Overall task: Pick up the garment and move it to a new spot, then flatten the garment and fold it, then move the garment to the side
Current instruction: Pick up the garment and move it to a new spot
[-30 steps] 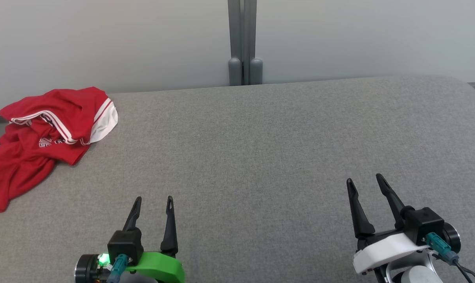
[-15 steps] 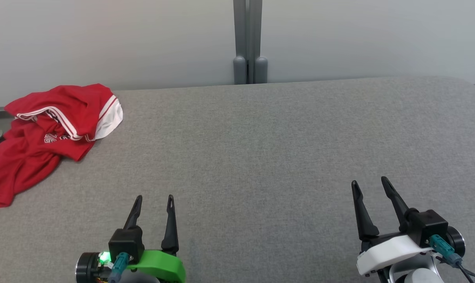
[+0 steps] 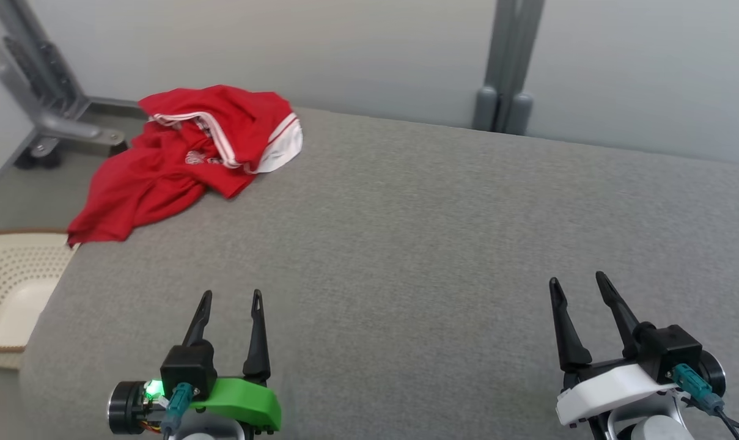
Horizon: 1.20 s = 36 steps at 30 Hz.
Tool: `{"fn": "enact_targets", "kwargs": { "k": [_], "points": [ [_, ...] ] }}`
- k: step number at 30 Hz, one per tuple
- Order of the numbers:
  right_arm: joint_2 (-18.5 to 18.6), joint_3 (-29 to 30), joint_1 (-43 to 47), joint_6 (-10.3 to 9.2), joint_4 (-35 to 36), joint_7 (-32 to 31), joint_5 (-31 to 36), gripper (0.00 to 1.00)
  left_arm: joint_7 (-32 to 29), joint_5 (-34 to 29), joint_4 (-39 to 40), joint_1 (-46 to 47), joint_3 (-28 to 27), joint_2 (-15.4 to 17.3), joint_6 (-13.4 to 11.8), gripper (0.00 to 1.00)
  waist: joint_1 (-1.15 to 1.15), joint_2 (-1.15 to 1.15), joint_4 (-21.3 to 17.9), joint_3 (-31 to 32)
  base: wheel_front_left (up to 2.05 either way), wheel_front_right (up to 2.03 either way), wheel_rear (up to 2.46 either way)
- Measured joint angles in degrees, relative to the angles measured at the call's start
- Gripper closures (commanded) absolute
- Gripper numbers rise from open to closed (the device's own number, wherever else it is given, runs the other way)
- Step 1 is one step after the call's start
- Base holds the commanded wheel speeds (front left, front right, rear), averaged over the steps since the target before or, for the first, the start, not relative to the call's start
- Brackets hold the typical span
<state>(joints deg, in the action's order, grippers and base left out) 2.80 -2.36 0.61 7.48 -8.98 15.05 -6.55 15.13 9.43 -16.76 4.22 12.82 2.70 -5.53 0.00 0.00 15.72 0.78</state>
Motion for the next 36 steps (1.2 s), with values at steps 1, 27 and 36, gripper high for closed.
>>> {"fn": "enact_targets", "kwargs": {
  "k": [1,27,36],
  "points": [
    [0.0,0.0,-0.1,0.00,0.0,0.0,-0.1,0.00,0.0,0.0,0.0,0.0,-0.1,0.0,0.1,0.00,0.00,0.00,1.4,-0.1,0.00,0.00,0.00],
    [-0.1,-2.4,-5.3,0.01,-1.8,0.0,1.9,0.00,0.0,0.1,3.6,-1.8,-4.1,0.4,-0.9,0.00,0.00,0.00,15.4,-4.8,0.00,0.00,0.00],
    [-0.1,0.4,-6.4,0.01,2.9,0.0,6.8,0.00,0.0,-2.6,1.0,19.2,-9.4,10.8,2.4,0.00,0.00,0.00,14.3,-9.4,0.00,0.00,0.00]
  ]
}}
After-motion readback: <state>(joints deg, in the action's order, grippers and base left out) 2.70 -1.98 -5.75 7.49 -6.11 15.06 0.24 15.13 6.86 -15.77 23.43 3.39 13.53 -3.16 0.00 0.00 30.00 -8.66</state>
